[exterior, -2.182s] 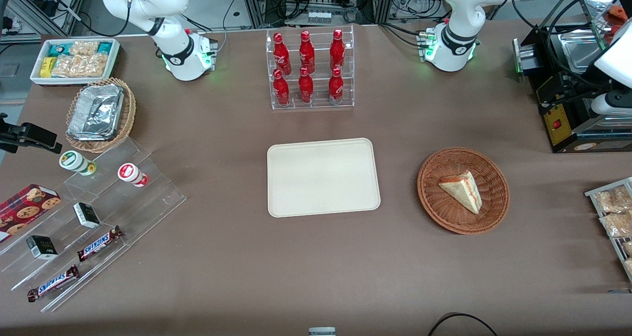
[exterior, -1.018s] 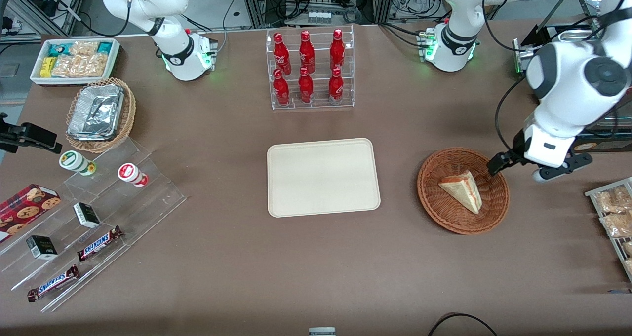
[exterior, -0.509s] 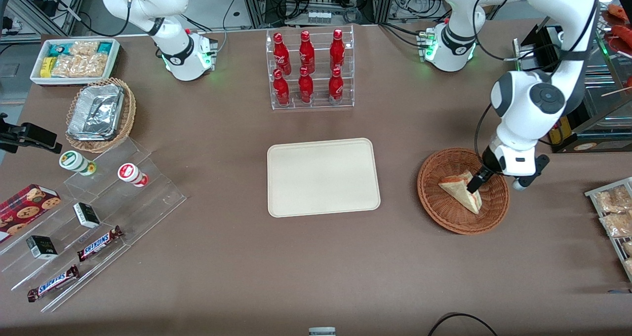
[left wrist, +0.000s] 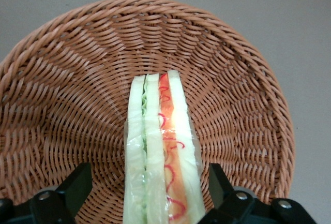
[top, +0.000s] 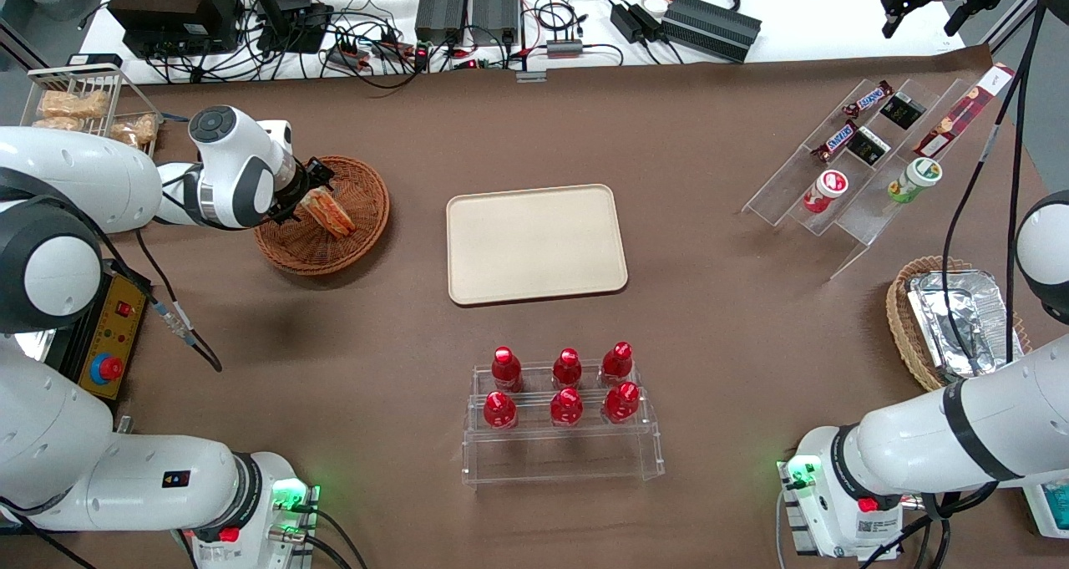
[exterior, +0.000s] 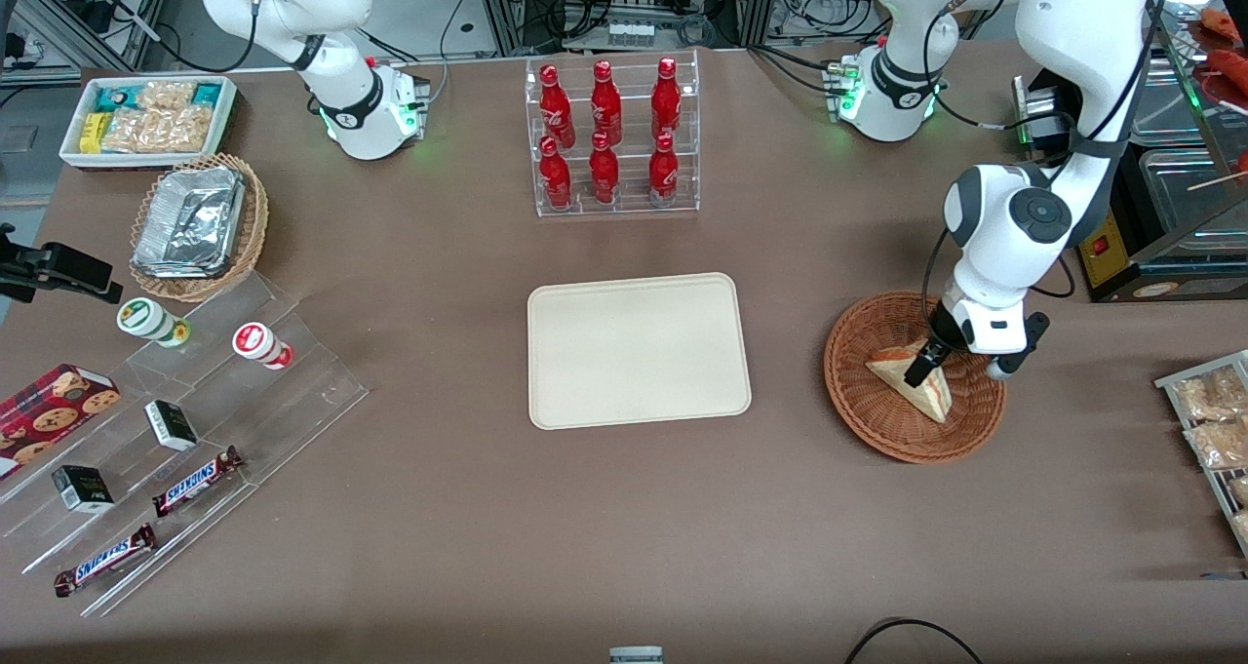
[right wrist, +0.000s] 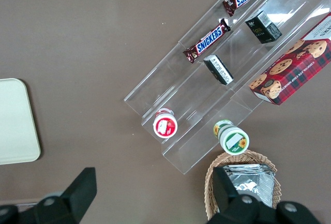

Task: Place sandwich from basket to tray
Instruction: 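Lower the open left gripper around the wrapped sandwich and close it, then lift the sandwich with the left gripper and carry it toward the beige tray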

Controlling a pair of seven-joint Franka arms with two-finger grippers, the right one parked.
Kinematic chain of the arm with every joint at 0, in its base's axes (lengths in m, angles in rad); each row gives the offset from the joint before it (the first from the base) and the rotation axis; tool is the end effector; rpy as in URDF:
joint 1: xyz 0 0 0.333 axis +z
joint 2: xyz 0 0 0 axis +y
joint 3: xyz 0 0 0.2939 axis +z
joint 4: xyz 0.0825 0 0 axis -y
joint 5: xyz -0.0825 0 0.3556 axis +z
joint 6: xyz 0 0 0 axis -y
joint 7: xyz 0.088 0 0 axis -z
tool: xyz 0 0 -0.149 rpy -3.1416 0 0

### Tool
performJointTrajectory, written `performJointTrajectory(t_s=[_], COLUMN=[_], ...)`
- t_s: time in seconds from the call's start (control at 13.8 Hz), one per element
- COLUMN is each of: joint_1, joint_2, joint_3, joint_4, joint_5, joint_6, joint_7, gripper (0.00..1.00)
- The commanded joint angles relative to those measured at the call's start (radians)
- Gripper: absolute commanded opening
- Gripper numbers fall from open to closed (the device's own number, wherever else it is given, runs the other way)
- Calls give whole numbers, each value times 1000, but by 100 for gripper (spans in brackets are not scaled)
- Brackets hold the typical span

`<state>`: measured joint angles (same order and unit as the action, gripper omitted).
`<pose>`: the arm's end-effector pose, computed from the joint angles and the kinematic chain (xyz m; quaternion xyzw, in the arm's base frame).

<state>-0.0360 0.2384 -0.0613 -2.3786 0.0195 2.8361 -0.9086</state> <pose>0.5148 -0.0520 0.2066 0.9161 0.3855 0.0945 0.0556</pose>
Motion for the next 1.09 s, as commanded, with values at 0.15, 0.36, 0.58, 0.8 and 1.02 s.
performJointTrajectory(t_s=[0.15, 0.36, 0.58, 0.8, 1.02], joint_1=[2, 2, 4, 4, 1], joint_2=[-11, -7, -5, -74, -200], joint_3=[-41, -49, -45, -43, -54], joint_4=[-4, -2, -4, 16, 163], joint_5=[-7, -1, 11, 13, 82], joint_6=[9, 6, 5, -123, -517], joint_7=[-22, -23, 10, 28, 53], gripper=[100, 38, 0, 0, 0])
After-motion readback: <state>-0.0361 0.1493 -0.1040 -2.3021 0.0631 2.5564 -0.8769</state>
